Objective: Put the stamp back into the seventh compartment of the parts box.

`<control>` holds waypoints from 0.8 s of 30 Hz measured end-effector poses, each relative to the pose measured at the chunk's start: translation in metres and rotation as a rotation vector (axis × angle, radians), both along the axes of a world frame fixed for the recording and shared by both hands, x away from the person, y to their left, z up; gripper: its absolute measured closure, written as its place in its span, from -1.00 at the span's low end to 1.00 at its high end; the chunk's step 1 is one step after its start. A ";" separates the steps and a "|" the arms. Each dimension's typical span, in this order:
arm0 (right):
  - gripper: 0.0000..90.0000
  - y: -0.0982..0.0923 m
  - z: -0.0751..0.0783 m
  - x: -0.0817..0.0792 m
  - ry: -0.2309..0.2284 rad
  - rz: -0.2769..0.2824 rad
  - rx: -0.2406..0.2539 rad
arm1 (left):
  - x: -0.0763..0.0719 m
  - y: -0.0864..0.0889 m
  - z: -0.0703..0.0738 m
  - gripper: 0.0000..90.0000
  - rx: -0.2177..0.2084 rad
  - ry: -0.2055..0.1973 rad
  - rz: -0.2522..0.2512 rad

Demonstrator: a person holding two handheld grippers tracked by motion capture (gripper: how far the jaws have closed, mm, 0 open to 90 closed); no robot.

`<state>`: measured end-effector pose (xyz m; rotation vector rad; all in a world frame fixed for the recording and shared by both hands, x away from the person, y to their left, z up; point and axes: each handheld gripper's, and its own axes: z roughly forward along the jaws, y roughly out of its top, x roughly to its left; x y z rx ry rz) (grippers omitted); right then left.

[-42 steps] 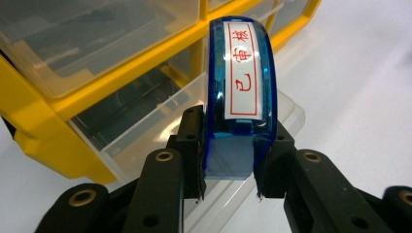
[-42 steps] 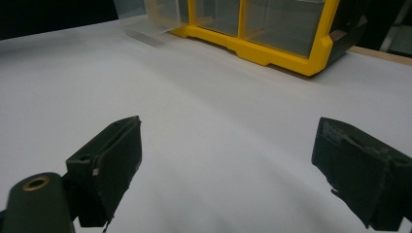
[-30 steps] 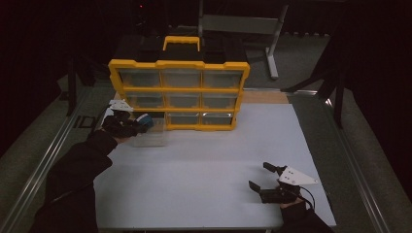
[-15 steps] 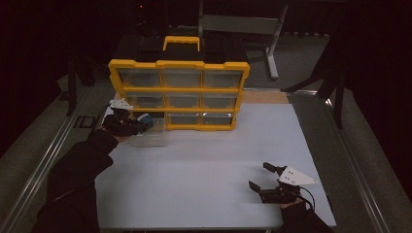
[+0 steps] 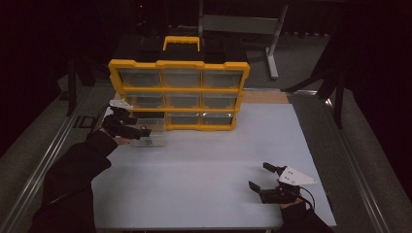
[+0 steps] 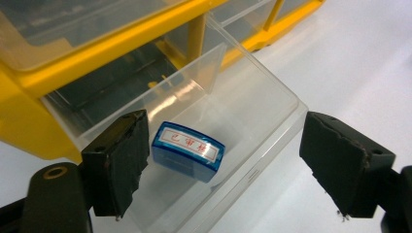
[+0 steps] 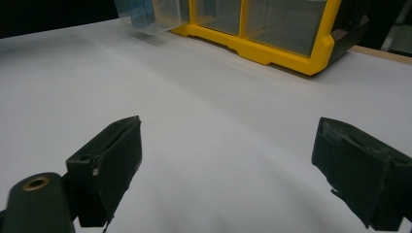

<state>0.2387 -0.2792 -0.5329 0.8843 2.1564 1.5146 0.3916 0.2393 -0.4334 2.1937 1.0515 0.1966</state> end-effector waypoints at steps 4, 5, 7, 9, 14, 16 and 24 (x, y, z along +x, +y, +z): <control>-0.76 0.000 0.000 0.000 -0.001 0.000 0.000 | -0.003 0.002 0.002 -0.79 -0.022 0.002 0.013; -0.76 0.000 0.000 0.000 -0.001 0.000 0.000 | -0.004 0.003 0.002 -0.83 -0.040 0.012 0.004; -0.76 0.000 0.000 0.000 -0.001 0.000 0.001 | -0.005 0.004 0.003 -0.95 -0.048 0.007 -0.008; -0.76 0.000 0.000 0.000 -0.001 -0.001 0.000 | -0.008 0.006 0.004 -1.00 -0.068 0.009 -0.029; -0.76 0.000 0.000 0.000 -0.001 0.000 0.000 | -0.015 0.009 0.006 -1.00 -0.067 -0.016 -0.030; -0.76 0.000 0.000 0.000 0.001 -0.001 0.000 | -0.015 0.009 0.007 -1.00 -0.061 -0.025 -0.017; -0.76 0.000 0.000 0.000 0.001 0.000 0.001 | -0.022 0.011 0.014 -1.00 -0.081 -0.043 -0.035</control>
